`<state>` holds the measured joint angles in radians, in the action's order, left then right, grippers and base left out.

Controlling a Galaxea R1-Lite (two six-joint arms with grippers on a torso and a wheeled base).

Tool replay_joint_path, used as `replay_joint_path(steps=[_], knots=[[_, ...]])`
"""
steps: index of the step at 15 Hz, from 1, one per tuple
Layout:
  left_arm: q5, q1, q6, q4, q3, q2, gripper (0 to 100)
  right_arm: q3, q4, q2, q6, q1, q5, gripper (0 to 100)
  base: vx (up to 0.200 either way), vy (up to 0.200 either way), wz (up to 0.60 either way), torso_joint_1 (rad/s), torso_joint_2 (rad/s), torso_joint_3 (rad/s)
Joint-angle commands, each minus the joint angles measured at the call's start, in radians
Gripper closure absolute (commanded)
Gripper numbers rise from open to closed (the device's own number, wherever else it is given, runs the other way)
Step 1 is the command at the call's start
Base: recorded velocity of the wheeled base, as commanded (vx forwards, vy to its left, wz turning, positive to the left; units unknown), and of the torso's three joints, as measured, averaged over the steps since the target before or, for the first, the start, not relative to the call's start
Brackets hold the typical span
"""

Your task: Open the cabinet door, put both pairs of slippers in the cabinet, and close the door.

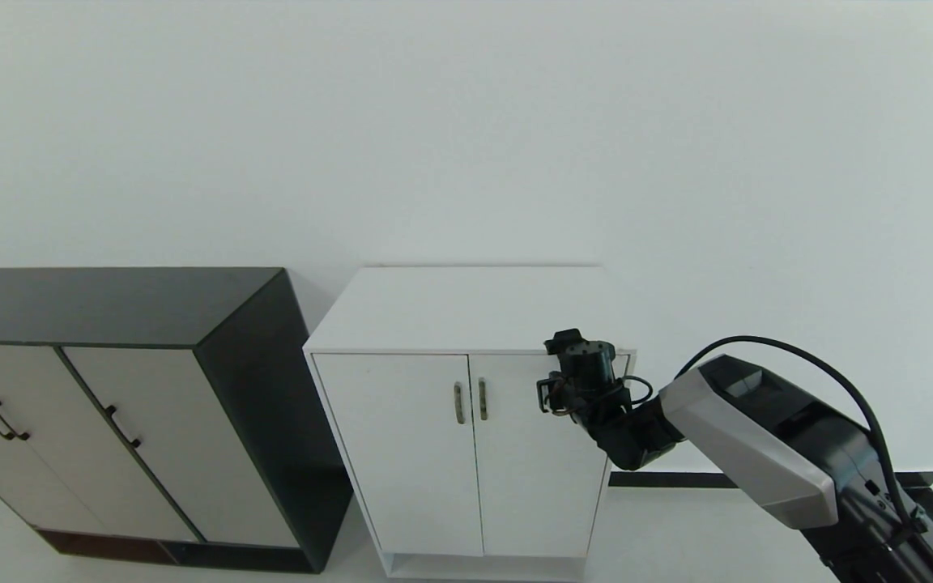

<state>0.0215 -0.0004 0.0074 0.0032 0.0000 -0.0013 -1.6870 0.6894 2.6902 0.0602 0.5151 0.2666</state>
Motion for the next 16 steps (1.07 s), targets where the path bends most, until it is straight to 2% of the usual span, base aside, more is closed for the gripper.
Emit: replay_joint_path(steps=[1,4,7,11,13,16], knots=[[0.0,-0.001,0.0,0.0,0.0,0.001,100,-0.003,0.001,0.003,0.0,0.0,0.0,100,0.0,0.0,0.0,0.0,0.0,0.0],[0.0,-0.001,0.0,0.0,0.0,0.001,100,0.013,0.009,-0.009,0.0,0.002,0.008,100,0.0,0.0,0.0,0.0,0.0,0.0],[0.0,-0.001,-0.001,0.0,0.0,0.001,100,0.133,0.062,-0.086,0.0,0.005,0.01,100,0.0,0.0,0.0,0.0,0.0,0.0],[0.002,-0.001,0.0,0.0,0.0,0.001,100,0.454,0.223,-0.268,0.0,-0.003,0.026,100,0.0,0.0,0.0,0.0,0.0,0.0],[0.002,0.0,0.0,0.0,0.0,0.001,100,0.668,0.302,-0.406,0.001,-0.037,0.039,100,0.0,0.0,0.0,0.0,0.0,0.0],[0.0,0.0,0.0,0.0,0.0,0.001,100,0.912,0.364,-0.589,0.0,-0.096,0.085,100,0.0,0.0,0.0,0.0,0.0,0.0]])
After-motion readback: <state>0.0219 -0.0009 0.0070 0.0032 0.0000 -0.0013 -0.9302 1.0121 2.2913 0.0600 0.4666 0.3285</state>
